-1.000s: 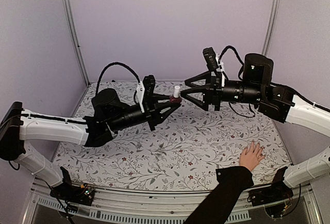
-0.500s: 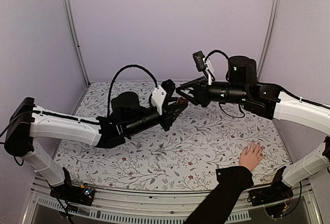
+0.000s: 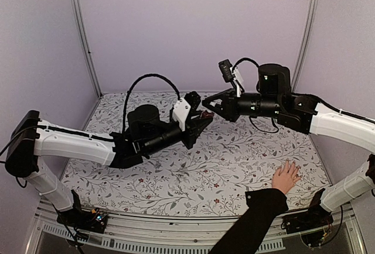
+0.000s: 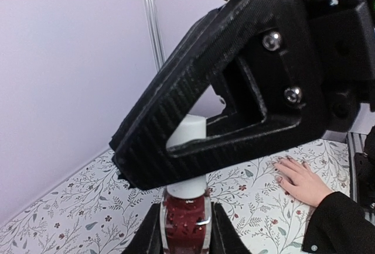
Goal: Paint the nails
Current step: Unscrew the nail polish bottle.
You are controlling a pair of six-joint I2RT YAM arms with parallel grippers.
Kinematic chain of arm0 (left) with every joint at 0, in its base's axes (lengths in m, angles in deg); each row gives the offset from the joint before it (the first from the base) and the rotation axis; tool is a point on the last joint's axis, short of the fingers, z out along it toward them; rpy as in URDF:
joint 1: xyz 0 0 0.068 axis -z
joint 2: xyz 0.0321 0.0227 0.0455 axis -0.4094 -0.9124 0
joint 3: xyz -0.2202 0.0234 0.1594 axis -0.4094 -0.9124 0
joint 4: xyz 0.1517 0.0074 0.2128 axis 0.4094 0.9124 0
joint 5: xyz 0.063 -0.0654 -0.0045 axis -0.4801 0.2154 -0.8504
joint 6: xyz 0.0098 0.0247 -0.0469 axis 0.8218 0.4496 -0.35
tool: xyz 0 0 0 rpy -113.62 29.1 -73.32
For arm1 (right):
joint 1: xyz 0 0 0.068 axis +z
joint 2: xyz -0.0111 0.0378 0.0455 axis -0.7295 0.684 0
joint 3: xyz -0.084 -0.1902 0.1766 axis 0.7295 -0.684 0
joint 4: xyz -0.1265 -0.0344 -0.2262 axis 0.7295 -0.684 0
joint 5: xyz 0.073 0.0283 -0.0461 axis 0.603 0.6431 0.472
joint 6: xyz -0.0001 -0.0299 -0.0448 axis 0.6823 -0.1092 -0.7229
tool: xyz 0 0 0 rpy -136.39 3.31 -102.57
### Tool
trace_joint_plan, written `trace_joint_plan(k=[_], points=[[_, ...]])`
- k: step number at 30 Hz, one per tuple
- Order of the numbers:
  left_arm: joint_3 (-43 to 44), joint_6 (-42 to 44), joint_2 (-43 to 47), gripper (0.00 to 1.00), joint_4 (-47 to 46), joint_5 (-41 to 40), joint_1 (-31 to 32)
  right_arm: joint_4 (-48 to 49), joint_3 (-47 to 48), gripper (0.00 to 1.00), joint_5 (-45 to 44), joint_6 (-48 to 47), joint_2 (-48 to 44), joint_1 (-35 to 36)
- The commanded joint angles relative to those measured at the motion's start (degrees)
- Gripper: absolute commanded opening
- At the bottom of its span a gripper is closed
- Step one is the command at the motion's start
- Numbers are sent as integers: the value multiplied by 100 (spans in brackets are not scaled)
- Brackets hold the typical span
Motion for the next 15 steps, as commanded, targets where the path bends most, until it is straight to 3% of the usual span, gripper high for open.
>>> trace_joint_plan(k=[1, 9, 15], points=[[-56, 223, 149, 0, -153, 692, 54, 162, 53, 0, 643, -248, -155, 38], [-341, -74, 430, 0, -732, 3224, -72, 163, 1, 0, 1443, -979, -468, 38], [-223, -285, 440, 0, -800, 4168, -103, -19, 100, 0, 2170, -1510, -537, 39]])
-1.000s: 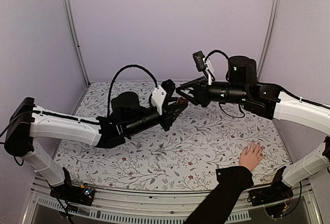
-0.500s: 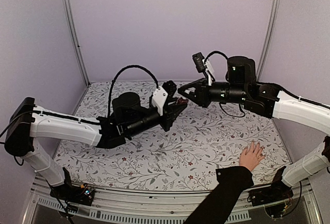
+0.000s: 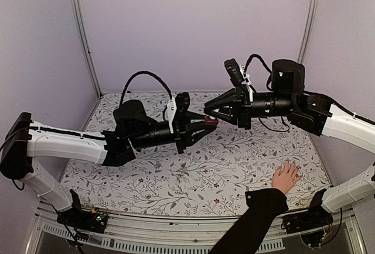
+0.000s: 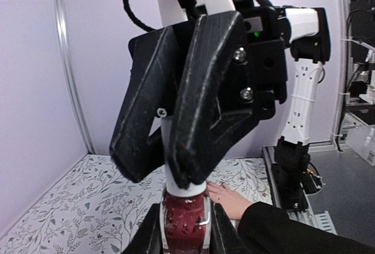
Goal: Paint the nails
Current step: Unscrew the nail polish bottle.
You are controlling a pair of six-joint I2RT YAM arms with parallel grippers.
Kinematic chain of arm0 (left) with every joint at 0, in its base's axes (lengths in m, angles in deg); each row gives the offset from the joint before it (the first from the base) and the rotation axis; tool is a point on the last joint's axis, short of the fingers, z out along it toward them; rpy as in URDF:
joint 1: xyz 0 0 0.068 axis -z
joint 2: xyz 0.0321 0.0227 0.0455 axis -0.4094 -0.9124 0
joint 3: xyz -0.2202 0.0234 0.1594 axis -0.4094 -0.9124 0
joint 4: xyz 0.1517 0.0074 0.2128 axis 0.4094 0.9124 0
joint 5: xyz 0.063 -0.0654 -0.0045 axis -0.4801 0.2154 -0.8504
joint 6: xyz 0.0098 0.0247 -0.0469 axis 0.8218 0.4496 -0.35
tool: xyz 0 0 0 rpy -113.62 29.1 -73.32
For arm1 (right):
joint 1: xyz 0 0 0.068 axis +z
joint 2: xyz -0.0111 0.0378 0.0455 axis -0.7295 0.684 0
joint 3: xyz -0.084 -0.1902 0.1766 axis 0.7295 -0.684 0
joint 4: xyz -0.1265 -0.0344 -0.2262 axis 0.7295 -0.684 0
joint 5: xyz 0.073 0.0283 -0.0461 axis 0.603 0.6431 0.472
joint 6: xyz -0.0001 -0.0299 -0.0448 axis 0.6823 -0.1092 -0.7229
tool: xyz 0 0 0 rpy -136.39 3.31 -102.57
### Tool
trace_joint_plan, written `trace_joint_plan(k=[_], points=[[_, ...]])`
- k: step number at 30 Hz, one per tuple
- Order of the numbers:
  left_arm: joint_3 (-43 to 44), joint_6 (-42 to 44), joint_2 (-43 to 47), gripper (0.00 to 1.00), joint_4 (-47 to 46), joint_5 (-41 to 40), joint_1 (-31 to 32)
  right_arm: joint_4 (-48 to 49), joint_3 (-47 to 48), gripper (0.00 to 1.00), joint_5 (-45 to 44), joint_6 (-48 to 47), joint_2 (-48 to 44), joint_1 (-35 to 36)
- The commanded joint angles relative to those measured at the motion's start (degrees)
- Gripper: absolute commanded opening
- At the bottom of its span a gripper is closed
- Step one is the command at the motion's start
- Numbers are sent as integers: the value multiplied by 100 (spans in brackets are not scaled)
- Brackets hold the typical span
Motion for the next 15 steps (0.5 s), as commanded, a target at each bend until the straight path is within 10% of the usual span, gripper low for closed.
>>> trace_joint_plan(k=[1, 15], points=[[69, -55, 31, 0, -281, 1807, 129, 29, 134, 0, 715, -484, -11, 13], [211, -745, -315, 0, -1073, 3210, 76, -521, 325, 3, 2171, -1207, 155, 34]])
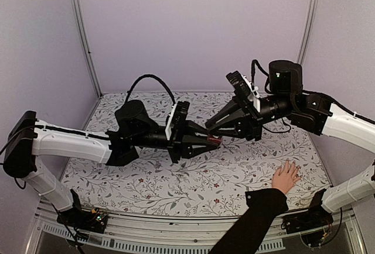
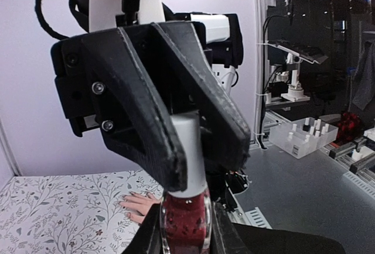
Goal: Paint the nails
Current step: Unscrew the nail polish bottle.
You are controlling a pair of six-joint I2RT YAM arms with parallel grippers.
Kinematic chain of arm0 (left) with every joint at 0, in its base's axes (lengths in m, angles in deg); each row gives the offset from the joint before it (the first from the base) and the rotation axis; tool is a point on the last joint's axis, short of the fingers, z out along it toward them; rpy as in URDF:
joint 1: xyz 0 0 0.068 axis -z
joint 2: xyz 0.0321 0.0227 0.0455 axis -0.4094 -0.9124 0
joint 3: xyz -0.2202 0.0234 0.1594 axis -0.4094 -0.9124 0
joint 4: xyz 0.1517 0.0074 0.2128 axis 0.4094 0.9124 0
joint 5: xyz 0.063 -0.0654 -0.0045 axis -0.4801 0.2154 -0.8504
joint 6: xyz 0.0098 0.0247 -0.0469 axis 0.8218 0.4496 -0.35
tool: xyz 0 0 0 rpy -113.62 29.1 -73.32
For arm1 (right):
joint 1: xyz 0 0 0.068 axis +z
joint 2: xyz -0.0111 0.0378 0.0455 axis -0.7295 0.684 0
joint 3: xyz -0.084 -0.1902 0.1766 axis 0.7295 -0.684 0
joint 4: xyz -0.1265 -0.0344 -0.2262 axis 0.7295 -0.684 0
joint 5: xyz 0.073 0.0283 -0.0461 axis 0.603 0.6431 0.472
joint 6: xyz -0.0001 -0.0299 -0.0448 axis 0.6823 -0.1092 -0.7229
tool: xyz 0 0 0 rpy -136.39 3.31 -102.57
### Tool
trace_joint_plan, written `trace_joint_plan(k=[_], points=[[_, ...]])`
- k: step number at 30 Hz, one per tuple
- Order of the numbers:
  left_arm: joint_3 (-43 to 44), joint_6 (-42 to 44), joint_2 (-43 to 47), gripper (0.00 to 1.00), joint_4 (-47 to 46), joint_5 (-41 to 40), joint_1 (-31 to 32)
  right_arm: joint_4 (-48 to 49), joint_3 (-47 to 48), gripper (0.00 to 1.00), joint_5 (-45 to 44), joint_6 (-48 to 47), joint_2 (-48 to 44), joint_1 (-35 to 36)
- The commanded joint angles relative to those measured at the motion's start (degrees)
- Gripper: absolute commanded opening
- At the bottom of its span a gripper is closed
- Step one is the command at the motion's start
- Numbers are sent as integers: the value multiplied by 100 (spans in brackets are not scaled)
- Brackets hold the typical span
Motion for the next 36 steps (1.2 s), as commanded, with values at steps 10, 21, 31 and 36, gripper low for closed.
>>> trace_joint_plan(k=[10, 21, 31, 36], points=[[-243, -29, 126, 0, -713, -240, -32, -95, 181, 61, -696, -188, -152, -43], [-190, 654, 317, 0, 110, -3328, 201, 135, 118, 66, -2162, 688, -262, -57], [-28, 976, 109, 0, 241, -4534, 407, -138, 300, 51, -3743, 1398, 10, -54], [39, 996, 43, 0, 298, -4737, 407, -165, 314, 45, -3645, 1517, 181, -58]])
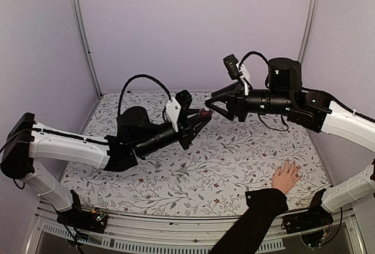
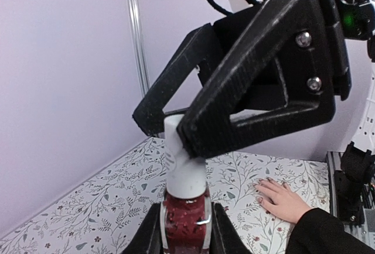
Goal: Paint the nails
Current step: Unscrew the nail polish bottle.
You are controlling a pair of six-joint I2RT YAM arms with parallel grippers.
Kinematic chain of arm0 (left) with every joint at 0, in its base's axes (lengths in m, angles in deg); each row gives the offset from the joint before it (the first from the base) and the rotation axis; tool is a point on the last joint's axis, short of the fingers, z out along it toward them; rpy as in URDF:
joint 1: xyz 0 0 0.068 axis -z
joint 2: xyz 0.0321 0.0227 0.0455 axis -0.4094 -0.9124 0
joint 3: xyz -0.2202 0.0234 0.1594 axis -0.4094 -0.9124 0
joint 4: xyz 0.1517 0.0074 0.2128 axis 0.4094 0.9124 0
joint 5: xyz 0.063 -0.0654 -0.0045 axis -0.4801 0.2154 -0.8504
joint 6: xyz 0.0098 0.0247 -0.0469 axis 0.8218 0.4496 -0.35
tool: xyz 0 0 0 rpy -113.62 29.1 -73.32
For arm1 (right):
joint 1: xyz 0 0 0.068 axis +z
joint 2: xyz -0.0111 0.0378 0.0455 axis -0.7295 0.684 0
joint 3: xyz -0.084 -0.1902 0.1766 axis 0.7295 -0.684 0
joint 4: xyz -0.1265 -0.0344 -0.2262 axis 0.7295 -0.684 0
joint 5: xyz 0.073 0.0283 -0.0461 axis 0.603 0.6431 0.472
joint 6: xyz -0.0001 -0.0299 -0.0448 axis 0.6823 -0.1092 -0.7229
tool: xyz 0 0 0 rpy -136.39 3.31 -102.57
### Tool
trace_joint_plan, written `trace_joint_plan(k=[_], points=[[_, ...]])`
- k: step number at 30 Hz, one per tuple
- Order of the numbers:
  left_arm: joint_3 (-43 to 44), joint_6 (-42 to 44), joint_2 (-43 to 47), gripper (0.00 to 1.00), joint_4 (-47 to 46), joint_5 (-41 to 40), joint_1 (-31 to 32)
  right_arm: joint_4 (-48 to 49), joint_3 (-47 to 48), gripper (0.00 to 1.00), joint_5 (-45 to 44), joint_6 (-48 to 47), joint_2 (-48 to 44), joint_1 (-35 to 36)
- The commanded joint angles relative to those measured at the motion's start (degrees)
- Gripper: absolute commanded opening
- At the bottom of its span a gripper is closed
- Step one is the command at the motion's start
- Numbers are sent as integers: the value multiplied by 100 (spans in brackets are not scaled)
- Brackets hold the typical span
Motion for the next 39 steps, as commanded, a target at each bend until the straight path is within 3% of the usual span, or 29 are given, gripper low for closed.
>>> trace_joint_plan(k=[1, 4, 13, 16, 29, 39], points=[[222, 124, -109, 0, 17, -426, 83, -41, 146, 43, -175, 255, 172, -17], [240, 127, -130, 0, 37, -480, 84, -21, 157, 37, -85, 290, 233, -15], [234, 139, -141, 0, 81, -420, 84, 114, 149, 5, 307, 200, 283, -8], [202, 73, -99, 0, 40, -68, 39, 152, 128, 1, 451, 87, 262, -13], [-112, -586, 154, 0, -527, 3782, -379, -106, 23, 0, 1749, -1146, 93, -12], [45, -1188, -153, 0, -1248, 5583, -387, -662, 159, 0, 3182, -1978, 136, -3]])
